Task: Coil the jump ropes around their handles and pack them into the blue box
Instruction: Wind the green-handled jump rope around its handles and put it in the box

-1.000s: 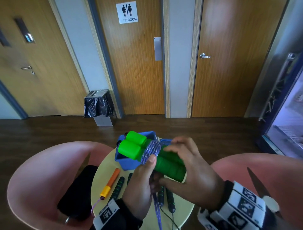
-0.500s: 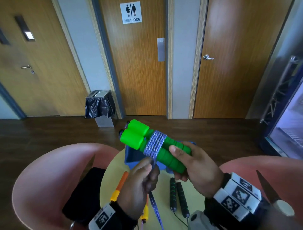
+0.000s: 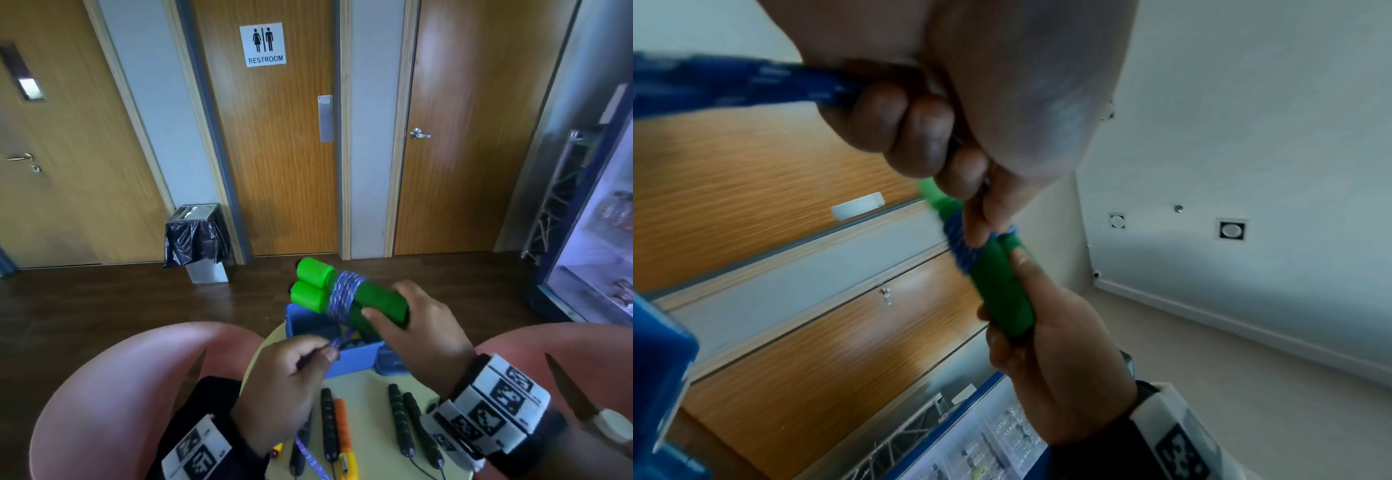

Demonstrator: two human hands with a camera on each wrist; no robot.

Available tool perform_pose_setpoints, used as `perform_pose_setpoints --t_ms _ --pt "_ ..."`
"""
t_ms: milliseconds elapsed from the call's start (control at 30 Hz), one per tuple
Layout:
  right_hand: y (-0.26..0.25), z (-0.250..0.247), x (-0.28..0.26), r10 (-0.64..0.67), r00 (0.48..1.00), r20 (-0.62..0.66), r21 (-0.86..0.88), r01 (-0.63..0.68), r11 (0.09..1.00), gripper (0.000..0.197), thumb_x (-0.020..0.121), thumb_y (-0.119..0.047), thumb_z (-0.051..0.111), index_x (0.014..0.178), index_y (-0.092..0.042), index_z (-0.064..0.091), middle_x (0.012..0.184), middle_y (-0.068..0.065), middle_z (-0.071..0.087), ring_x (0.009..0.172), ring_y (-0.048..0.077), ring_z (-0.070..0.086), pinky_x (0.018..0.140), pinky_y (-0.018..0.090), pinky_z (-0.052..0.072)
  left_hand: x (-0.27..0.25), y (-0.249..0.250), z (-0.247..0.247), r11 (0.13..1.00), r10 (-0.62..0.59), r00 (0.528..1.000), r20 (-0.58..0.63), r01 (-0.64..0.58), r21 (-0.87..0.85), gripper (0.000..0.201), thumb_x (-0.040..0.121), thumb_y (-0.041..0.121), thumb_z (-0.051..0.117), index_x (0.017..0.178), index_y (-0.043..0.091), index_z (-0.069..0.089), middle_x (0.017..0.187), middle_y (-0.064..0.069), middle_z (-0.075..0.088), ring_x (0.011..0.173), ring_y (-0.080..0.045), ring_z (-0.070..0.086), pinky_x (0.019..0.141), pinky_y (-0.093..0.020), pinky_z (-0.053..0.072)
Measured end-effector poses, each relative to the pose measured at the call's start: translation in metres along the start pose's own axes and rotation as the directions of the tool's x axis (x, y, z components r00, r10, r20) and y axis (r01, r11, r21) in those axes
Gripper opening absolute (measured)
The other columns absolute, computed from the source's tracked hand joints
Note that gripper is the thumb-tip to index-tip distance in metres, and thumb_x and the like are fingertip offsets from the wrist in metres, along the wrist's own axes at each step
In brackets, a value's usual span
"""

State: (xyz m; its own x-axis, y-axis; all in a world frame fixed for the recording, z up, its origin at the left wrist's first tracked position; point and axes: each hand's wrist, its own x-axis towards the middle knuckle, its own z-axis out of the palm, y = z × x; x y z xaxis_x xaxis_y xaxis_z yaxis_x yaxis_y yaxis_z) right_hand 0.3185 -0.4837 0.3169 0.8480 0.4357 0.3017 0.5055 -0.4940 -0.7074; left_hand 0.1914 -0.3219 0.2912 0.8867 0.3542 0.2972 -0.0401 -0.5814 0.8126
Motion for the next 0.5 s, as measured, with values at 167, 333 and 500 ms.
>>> perform_pose_setpoints --t_ms 167,333,500 --pt "-0.011 0.010 0.005 0.022 0.972 0.233 -0.225 0.032 0.974 0.031 0.091 -0.045 0.063 0.101 -0.025 0.041 0.079 -0.002 0.063 0.068 0.016 0.064 0.066 0.041 0.057 0.025 -0.009 -0.039 0.861 0.119 0.943 0.311 -0.254 0.441 0.020 0.088 0.046 0.064 0.090 0.026 0.069 0.068 0.016 0.060 0.068 0.003 0.054 0.059 -0.014 0.038" --pt "-0.018 0.011 0.009 0.001 0.902 0.433 -0.223 0.106 0.969 0.028 0.084 -0.049 0.069 0.095 -0.030 0.053 0.085 -0.006 0.061 0.075 0.007 0.060 0.068 0.029 0.052 0.061 -0.018 -0.061 0.737 0.252 0.826 0.503 -0.501 0.454 0.036 0.084 0.064 0.055 0.098 0.035 0.070 0.089 0.014 0.069 0.082 -0.002 0.060 0.068 -0.029 0.046" --pt "-0.029 0.002 0.006 0.022 0.834 0.551 -0.122 0.054 0.991 0.022 0.083 -0.045 0.074 0.093 -0.032 0.058 0.091 -0.005 0.064 0.080 0.014 0.067 0.070 0.035 0.059 0.072 -0.015 -0.066 0.740 0.274 0.736 0.620 -0.572 0.352 0.037 0.085 0.066 0.052 0.092 0.034 0.068 0.081 0.013 0.066 0.077 -0.002 0.060 0.067 -0.036 0.049"
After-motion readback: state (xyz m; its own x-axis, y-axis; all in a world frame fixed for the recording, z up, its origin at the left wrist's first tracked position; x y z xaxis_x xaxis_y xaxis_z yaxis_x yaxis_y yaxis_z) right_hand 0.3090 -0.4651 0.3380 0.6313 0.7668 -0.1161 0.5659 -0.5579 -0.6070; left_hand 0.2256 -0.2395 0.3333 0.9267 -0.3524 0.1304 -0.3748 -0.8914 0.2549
